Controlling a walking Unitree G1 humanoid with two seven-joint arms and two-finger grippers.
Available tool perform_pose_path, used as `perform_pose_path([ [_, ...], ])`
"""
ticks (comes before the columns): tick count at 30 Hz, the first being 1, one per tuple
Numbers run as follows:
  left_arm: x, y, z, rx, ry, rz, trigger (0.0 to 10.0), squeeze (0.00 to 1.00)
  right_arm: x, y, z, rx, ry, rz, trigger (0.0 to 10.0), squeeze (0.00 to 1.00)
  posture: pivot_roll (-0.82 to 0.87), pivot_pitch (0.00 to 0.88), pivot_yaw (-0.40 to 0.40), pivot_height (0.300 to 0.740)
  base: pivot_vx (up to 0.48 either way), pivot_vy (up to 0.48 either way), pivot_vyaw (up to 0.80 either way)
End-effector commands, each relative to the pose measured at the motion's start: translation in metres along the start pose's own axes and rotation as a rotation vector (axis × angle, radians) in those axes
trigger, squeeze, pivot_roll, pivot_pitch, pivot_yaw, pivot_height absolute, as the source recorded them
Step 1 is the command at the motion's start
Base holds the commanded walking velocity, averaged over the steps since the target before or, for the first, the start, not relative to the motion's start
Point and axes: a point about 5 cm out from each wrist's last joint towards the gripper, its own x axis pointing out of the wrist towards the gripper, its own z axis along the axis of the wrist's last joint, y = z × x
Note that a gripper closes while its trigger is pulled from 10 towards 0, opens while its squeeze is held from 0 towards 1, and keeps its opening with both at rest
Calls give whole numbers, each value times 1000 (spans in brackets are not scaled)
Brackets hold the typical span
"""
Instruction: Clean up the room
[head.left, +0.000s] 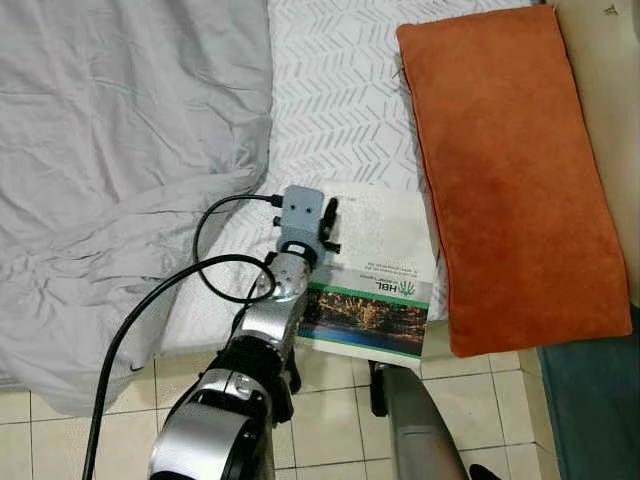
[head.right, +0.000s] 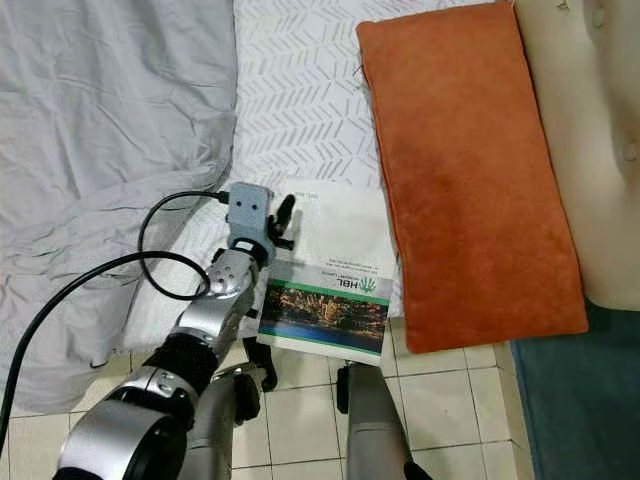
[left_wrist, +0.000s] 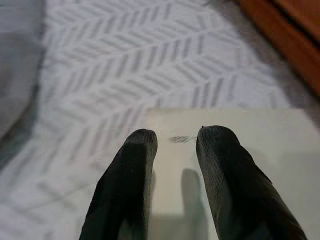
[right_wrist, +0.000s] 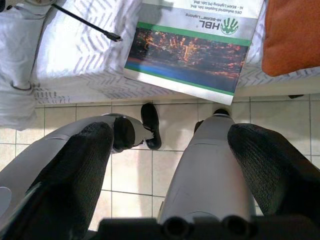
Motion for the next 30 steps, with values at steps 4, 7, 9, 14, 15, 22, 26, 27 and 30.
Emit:
perform_pose_path([
  [4, -14, -14, -45, -49, 190, -53, 10000, 0, -5, 16, -10, 63, 64, 86, 10000, 0, -456, 761, 102, 740, 0, 0, 0],
  [7, -21, -23, -60, -53, 279, -93, 10000, 0, -8, 21, -10, 70, 75, 103, 10000, 0, -485, 766, 94, 740, 0, 0, 0],
  [9, -27, -25, -71, -42, 342, -110, 10000, 0, -12, 25, -8, 71, 83, 112, 10000, 0, -536, 778, 74, 740, 0, 0, 0],
  [14, -44, -25, -97, -59, 497, -102, 10000, 0, -20, 34, -8, 85, 106, 130, 10000, 0, -564, 788, 63, 740, 0, 0, 0],
  [15, -44, -25, -97, -59, 497, -102, 10000, 0, -20, 34, -8, 85, 106, 130, 10000, 0, -564, 788, 63, 740, 0, 0, 0],
  [22, -53, -16, -109, 22, 584, -82, 10000, 0, -23, 33, -11, 85, 121, 127, 10000, 0, -546, 779, 75, 740, 0, 0, 0],
  [26, -54, -3, -110, -6, 594, 6, 10000, 0, -23, 29, -12, 71, 128, 120, 10000, 0, -521, 780, 81, 740, 0, 0, 0],
  [27, -54, -3, -110, -6, 594, 6, 10000, 0, -23, 29, -12, 71, 128, 120, 10000, 0, -521, 780, 81, 740, 0, 0, 0],
  [30, -56, 8, -111, -44, 586, 98, 10000, 0, -23, 24, -14, 57, 133, 116, 10000, 0, -490, 782, 96, 740, 0, 0, 0],
])
